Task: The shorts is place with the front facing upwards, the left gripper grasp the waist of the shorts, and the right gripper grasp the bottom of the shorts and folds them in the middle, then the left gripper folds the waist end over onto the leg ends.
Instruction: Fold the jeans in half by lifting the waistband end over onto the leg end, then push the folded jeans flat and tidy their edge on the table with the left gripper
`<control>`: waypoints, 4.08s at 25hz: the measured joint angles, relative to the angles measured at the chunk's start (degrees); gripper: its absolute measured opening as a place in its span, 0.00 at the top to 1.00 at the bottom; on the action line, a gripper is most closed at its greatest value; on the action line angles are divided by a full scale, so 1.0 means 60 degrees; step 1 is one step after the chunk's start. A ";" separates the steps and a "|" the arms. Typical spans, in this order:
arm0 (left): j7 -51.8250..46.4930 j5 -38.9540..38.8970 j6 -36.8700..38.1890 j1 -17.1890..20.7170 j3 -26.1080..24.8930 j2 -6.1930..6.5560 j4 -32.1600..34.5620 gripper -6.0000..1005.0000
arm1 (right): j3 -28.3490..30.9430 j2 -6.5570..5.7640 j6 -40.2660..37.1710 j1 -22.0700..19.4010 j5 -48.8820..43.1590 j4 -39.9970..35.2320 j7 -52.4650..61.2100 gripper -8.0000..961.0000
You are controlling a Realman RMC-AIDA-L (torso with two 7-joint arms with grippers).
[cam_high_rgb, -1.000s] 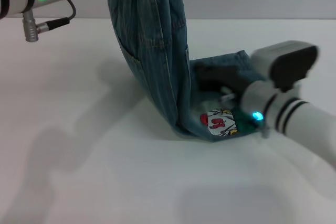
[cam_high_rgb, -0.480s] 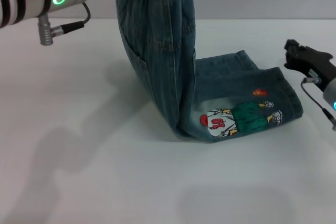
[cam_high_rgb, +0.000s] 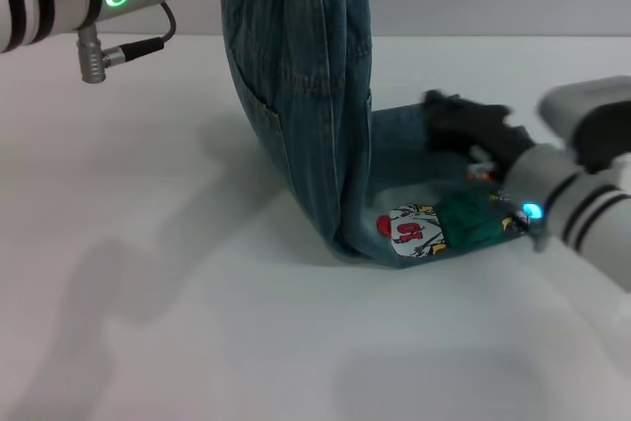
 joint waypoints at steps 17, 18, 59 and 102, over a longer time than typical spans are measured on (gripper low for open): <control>0.0000 0.0005 0.0089 -0.0014 0.0013 0.0016 -0.0004 0.91 | -0.2713 0.0028 0.0014 0.1082 -0.0071 0.0676 0.1991 0.99; 0.0000 0.0004 0.0090 -0.0014 0.0013 0.0016 -0.0004 0.91 | -0.2806 0.0031 0.0009 0.1122 -0.0078 0.0716 0.1996 0.99; 0.0840 -0.1531 0.6215 -0.1201 0.4833 -0.0011 0.5435 0.87 | 0.2414 -0.0720 -0.1772 -0.3372 -0.0462 0.1481 -0.0311 0.99; 0.0594 -0.0187 1.2617 0.2779 0.8439 0.0178 0.8240 0.19 | 0.1989 0.0007 -0.6246 -0.4356 -0.0383 -0.0753 -0.3277 0.98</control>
